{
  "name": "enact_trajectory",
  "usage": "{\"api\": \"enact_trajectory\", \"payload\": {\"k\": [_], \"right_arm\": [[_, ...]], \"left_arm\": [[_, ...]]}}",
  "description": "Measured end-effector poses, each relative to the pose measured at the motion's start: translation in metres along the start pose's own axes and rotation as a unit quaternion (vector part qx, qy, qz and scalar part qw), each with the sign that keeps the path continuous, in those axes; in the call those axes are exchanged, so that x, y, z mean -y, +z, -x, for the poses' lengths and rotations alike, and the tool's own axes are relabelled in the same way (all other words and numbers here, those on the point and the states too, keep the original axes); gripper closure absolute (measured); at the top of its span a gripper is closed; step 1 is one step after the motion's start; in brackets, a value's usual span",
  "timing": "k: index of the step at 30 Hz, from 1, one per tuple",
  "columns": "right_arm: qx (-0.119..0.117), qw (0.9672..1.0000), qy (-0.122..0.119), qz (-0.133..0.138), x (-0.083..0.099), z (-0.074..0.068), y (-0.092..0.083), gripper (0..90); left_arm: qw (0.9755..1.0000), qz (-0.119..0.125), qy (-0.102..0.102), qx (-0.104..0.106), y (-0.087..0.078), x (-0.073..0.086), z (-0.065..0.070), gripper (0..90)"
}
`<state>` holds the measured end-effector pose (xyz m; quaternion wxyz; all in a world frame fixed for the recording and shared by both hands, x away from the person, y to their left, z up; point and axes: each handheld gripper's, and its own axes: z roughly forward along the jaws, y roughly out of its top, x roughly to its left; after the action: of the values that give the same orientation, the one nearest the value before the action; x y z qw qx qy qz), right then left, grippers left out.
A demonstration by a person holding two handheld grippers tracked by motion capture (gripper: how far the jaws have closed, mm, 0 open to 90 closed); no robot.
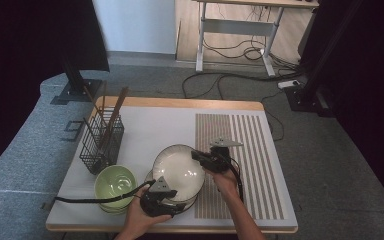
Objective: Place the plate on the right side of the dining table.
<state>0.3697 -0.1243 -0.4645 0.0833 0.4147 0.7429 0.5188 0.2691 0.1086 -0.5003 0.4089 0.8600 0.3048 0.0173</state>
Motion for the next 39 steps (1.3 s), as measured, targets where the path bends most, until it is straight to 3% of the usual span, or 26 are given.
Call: {"api": "enact_trajectory", "payload": {"k": [12,30,34,39], "right_arm": [[0.029,0.9992,-0.019,0.021,-0.003,0.0,-0.021,82.9],[0.042,0.998,-0.014,0.045,-0.01,0.002,-0.034,82.8],[0.05,0.9966,-0.029,0.06,-0.011,-0.001,-0.039,82.7],[0.047,0.9964,-0.024,0.066,-0.015,-0.001,-0.044,82.8]], "left_arm": [[0.9999,0.013,-0.002,0.0,-0.005,0.0,0.006,38.6],[0.9995,0.032,0.003,0.005,-0.015,-0.004,0.01,38.5],[0.9993,0.036,0.004,0.006,-0.016,-0.005,0.011,38.5],[0.999,0.044,0.005,0.009,-0.021,-0.007,0.013,38.5]]}}
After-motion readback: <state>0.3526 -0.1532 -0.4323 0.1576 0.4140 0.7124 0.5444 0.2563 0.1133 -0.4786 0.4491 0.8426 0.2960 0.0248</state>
